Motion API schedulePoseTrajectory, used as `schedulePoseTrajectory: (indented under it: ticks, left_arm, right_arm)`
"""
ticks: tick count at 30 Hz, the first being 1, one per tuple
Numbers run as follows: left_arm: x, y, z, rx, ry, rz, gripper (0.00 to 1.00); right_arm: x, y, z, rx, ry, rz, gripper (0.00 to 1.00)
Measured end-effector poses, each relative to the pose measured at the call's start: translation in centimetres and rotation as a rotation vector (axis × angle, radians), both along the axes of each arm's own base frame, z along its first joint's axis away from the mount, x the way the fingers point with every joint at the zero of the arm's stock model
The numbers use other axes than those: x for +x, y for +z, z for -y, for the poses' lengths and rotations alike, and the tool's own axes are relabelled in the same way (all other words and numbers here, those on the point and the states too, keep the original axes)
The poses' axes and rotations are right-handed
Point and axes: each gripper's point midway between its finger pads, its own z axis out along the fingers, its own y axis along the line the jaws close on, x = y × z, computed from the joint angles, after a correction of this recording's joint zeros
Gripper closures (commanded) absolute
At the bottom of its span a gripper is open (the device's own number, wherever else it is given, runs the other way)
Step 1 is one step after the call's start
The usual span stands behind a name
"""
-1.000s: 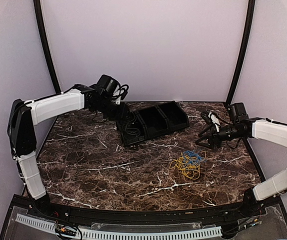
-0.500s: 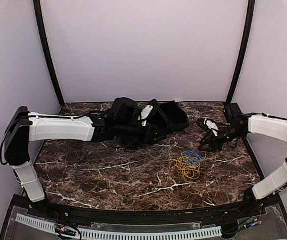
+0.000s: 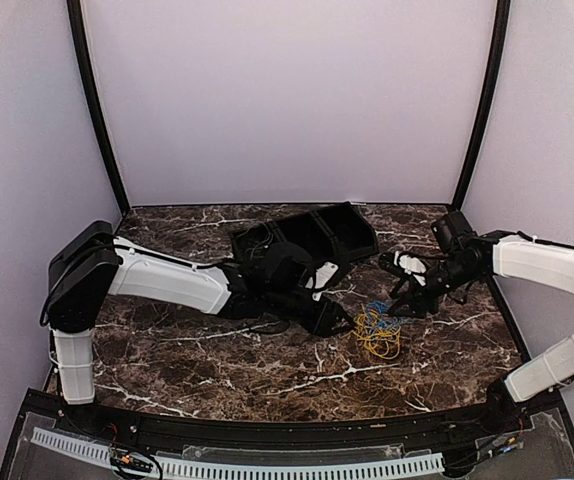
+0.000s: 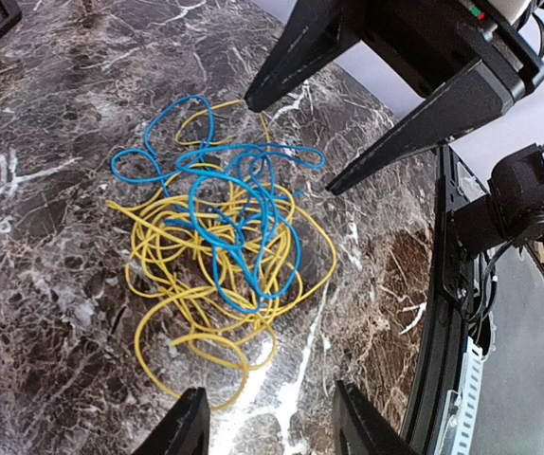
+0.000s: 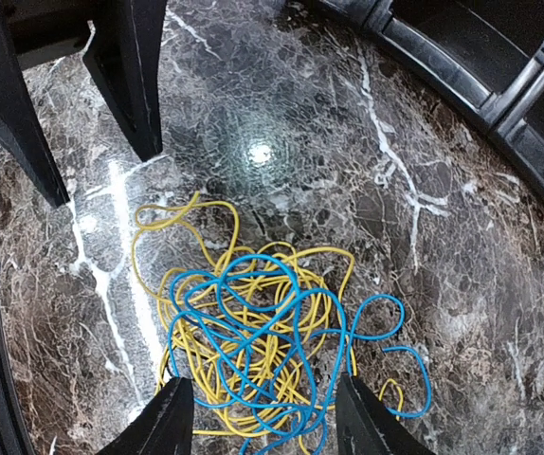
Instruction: Untangle the cables
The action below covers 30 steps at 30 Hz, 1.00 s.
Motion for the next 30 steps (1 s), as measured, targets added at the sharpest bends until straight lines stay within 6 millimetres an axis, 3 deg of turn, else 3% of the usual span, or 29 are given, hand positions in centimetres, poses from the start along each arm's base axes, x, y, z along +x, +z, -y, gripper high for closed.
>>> schedulePoseTrajectory:
  ticks: [5,13,30]
  left_arm:
    - [-1.0,-0.7,0.4,0.015,-0.032,0.015,0.55]
    - [-0.9,-2.8,0.2,0.061,-0.051,0.041,0.49]
    - [-0.4,-4.7,0.3,0.097,-0.056,0.11,1.0]
  right_arm:
    - [-0.5,0.6,-0.8,0.005,0.037,0.033,0.46]
    - [-0.6,0.6,-1.1,0.007,0.042,0.035,0.46]
    - [-0.6,0.9,-1.3,0.028,0.038,0.029,0.46]
